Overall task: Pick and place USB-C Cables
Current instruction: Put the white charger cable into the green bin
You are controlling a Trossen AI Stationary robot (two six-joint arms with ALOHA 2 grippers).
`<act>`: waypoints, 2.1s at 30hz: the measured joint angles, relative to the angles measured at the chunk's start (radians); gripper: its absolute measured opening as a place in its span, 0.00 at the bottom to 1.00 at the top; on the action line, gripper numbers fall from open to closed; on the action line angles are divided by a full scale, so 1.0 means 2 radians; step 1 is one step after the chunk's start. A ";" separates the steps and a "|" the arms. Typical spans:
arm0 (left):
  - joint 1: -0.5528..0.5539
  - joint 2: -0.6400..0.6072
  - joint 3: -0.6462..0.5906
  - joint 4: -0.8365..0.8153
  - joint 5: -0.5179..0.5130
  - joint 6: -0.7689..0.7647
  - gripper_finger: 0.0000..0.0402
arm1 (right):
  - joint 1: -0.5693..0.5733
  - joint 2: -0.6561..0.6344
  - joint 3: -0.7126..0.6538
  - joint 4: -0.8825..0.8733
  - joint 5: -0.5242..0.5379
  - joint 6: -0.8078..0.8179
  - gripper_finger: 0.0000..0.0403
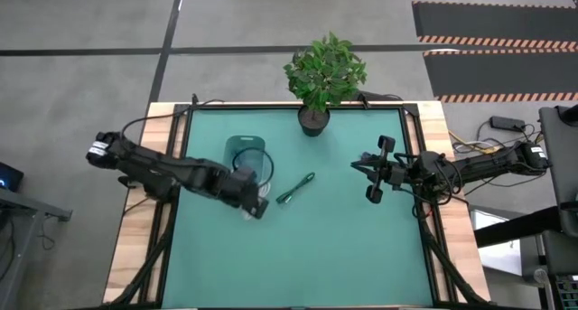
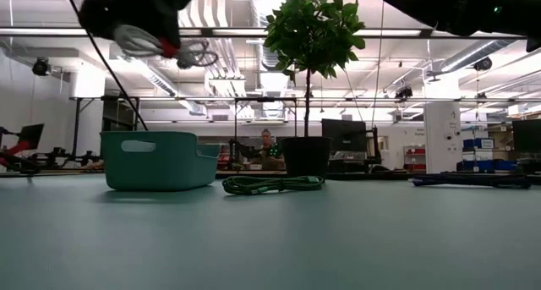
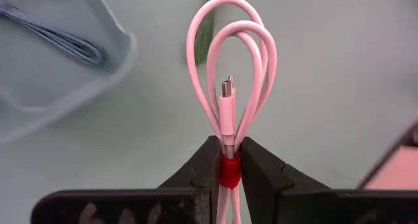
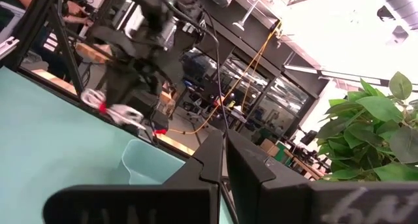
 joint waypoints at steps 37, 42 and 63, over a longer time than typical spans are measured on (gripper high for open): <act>0.255 0.029 -0.015 -0.056 0.001 0.075 0.08 | 0.001 -0.063 0.000 -0.043 0.054 -0.031 0.03; 0.261 0.037 -0.030 -0.055 0.000 0.075 0.08 | 0.001 -0.063 0.000 -0.043 0.052 -0.030 0.03; 0.301 0.038 -0.108 0.015 -0.004 0.074 0.08 | 0.001 -0.062 0.000 -0.043 0.052 -0.031 0.03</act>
